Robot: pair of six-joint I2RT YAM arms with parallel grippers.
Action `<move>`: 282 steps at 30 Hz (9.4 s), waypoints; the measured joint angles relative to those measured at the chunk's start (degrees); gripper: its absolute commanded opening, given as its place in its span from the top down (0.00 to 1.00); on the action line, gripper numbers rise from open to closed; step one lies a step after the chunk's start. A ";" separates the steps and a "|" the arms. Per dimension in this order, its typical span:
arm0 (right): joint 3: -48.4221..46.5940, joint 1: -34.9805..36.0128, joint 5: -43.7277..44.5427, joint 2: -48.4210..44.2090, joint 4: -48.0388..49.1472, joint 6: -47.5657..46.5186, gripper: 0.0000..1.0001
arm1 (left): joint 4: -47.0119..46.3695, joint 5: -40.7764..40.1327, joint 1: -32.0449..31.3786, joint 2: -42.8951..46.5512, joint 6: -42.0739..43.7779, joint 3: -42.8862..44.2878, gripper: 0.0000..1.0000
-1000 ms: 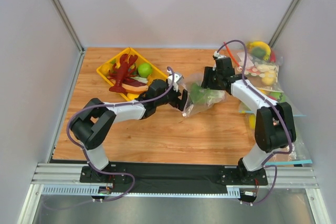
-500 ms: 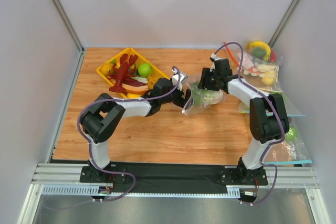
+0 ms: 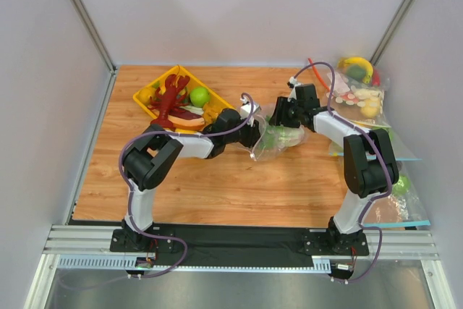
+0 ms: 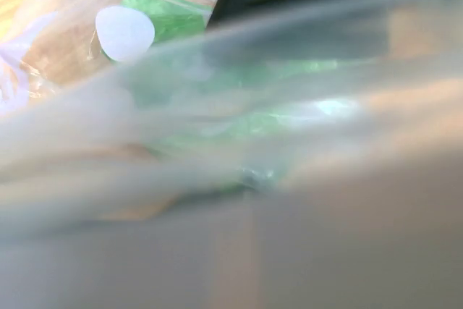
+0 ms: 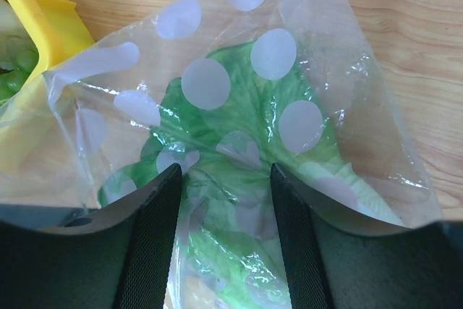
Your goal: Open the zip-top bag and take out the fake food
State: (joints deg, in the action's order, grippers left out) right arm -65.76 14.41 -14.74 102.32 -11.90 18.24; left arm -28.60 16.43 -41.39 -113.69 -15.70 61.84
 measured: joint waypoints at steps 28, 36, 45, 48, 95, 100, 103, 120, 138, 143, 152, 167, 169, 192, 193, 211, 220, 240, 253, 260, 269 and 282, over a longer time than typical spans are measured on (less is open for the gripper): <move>2.97 -2.45 4.79 -9.64 -11.34 -2.75 0.36 | -3.80 2.05 3.63 6.60 -1.79 -10.99 1.00; 6.54 -6.64 -2.12 -9.60 -8.87 -1.49 0.43 | -3.85 1.95 3.61 7.48 -1.75 -11.54 1.00; 6.97 -7.02 -14.25 -7.74 -3.28 -0.13 1.00 | -3.76 1.90 3.65 8.41 -1.77 -12.41 1.00; 6.97 -7.34 -14.64 -7.74 -3.28 -0.02 1.00 | -2.93 1.36 3.91 10.47 -1.81 -13.22 1.00; -3.85 -13.57 0.35 -6.56 -6.78 0.74 1.00 | 35.71 -7.80 4.68 66.27 2.75 -21.55 1.00; -3.82 -13.64 2.89 -5.90 -7.45 0.37 1.00 | 39.50 -11.54 4.74 68.04 3.93 -18.01 1.00; -3.82 -13.64 3.28 -5.88 -7.58 0.37 1.00 | 40.76 -14.14 5.33 68.17 5.07 -15.23 1.00; -1.99 -13.70 0.57 -6.47 -7.65 0.61 0.37 | 35.78 -10.58 17.64 49.62 7.41 -2.58 1.00; -0.61 -13.70 -2.29 -9.55 -7.76 0.59 0.38 | 28.83 1.84 21.44 36.15 11.93 -0.15 1.00; -0.61 -13.70 -2.49 -9.55 -7.78 0.57 0.38 | 27.80 6.16 24.39 30.93 12.90 1.68 1.00; -0.61 -13.70 -2.60 -9.57 -7.85 0.55 0.38 | 26.91 8.98 25.66 27.32 13.53 1.09 1.00; -0.61 -13.70 -3.23 -9.57 -8.02 0.55 0.37 | 27.17 2.32 25.66 29.11 13.55 -1.90 0.31; -0.61 -13.73 -3.30 -9.57 -8.02 0.52 0.37 | 27.19 1.77 25.66 29.22 13.44 -1.90 0.23; -0.61 -13.73 -3.39 -9.55 -8.09 0.37 0.37 | 24.04 0.00 25.66 34.51 11.98 -4.15 0.10; -0.61 -13.73 -3.39 -9.55 -8.09 0.37 0.37 | 23.96 0.17 25.66 34.51 11.98 -4.20 0.10; -0.61 -13.70 -3.41 -9.46 -8.41 0.35 0.37 | 23.69 -1.92 16.20 33.22 13.29 -8.35 0.10; -0.63 -13.70 -3.32 -9.44 -8.79 0.33 0.42 | 25.03 -7.52 13.79 32.28 15.61 -8.33 0.11; -1.07 -13.70 4.94 -10.49 -12.76 -1.40 0.37 | 27.56 -9.51 13.66 33.11 16.26 -8.33 0.09; -3.32 -13.70 5.90 -20.50 -14.86 -2.86 0.14 | 32.76 -15.54 13.66 40.06 14.67 -3.74 0.01; -3.32 -13.70 6.80 -26.21 -15.32 -3.04 0.00 | 43.19 -26.73 17.25 46.31 4.96 3.43 0.01; -2.97 -13.70 7.65 -36.00 -12.59 -3.08 0.00 | 55.76 -25.44 30.23 57.20 -0.90 11.30 0.01; -2.47 -13.70 8.83 -38.47 -11.43 -3.08 0.00 | 68.22 -24.06 30.23 57.40 -0.35 13.68 0.01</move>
State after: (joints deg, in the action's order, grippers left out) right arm -68.23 0.71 -5.91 63.86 -23.33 15.16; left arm 39.62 -7.64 -11.16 -56.29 -16.05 75.53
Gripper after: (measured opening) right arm 0.998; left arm 0.993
